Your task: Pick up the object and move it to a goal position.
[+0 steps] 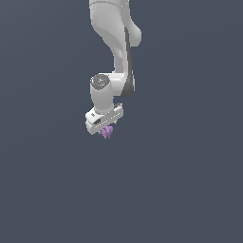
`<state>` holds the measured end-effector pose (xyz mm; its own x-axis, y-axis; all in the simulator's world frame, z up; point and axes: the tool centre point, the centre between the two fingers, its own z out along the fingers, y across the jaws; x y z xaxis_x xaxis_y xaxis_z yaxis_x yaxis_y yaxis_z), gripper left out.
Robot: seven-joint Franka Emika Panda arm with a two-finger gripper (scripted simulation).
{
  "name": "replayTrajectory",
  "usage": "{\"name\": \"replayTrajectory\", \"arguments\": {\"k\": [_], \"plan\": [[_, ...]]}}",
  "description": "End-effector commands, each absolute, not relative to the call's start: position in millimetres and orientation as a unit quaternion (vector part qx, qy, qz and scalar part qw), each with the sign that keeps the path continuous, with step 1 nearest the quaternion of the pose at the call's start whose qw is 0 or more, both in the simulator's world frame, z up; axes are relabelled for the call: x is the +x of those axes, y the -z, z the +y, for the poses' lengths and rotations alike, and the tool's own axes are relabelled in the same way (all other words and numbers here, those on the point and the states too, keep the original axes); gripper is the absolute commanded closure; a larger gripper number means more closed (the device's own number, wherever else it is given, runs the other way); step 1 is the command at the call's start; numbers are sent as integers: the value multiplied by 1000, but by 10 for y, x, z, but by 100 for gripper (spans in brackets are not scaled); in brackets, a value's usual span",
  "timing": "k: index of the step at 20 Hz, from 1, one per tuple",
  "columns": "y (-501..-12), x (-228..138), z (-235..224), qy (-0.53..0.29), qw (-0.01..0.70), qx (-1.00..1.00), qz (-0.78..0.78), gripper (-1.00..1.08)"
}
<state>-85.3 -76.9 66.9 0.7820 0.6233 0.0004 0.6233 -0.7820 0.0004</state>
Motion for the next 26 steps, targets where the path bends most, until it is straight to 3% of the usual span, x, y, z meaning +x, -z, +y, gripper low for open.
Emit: {"name": "replayTrajectory", "arguments": {"k": [1, 8, 9, 26], "plan": [[-545, -860, -769, 0, 0, 944, 331, -92], [-403, -854, -772, 0, 0, 944, 331, -92], [-403, -854, -772, 0, 0, 944, 331, 108], [-524, -853, -606, 0, 0, 944, 331, 108]]}}
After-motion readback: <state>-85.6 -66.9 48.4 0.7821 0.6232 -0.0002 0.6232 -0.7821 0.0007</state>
